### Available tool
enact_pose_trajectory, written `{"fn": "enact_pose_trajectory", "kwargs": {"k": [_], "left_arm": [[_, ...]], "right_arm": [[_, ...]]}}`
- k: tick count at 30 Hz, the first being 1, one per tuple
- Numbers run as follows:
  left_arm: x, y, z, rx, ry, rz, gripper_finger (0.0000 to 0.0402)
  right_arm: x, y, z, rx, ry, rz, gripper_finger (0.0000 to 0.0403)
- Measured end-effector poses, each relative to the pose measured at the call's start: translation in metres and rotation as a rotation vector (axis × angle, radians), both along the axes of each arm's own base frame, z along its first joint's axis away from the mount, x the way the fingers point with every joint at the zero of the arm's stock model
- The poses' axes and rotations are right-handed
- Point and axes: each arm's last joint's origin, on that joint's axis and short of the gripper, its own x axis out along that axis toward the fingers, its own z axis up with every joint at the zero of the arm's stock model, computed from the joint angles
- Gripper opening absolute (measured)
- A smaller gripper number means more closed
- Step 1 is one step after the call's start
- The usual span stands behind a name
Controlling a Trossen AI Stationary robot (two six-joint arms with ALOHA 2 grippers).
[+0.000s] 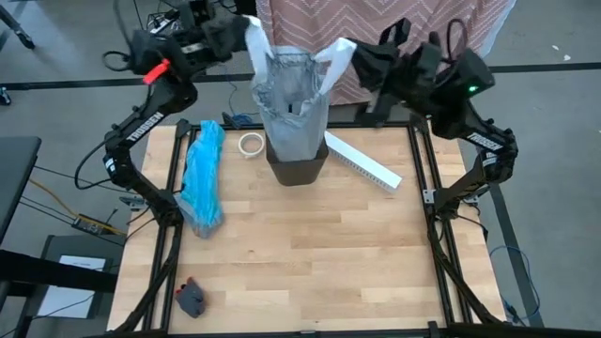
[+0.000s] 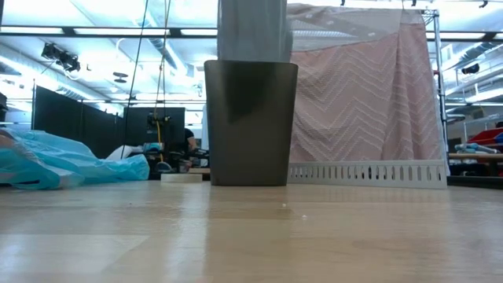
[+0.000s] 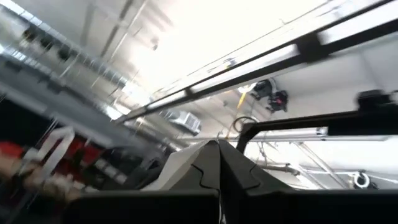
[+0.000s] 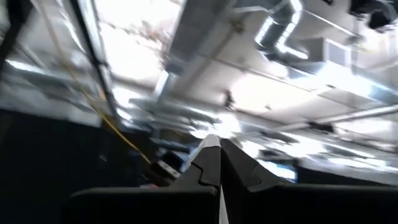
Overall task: Place trash/remove bag and relplace
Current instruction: Remove the trash bag from the trash bin
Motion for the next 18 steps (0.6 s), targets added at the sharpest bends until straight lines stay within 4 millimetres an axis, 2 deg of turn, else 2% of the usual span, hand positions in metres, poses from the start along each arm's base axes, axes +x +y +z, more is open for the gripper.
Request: {"fn": "enact_pose_trajectory", "kwargs": {"k": [4,10,15,18], "left_arm": [[-0.018,-0.012,0.023,0.053,-0.085,0.011,0.0001],[-0.035,-0.023,0.048,0.124,-0.188,0.023,0.0001],[-0.042,-0.042,0.065,0.168,-0.269,-0.043,0.0001],[-0.036,-0.052,0.065,0.17,-0.285,-0.098,0.0001]], "right_arm": [[-0.009,0.005,0.01,-0.019,-0.044,0.12,0.0],[-0.022,0.013,0.023,-0.079,-0.092,0.229,0.0],[-0.027,0.028,0.03,-0.131,-0.121,0.341,0.0],[-0.024,0.036,0.029,-0.135,-0.12,0.386,0.0]]}}
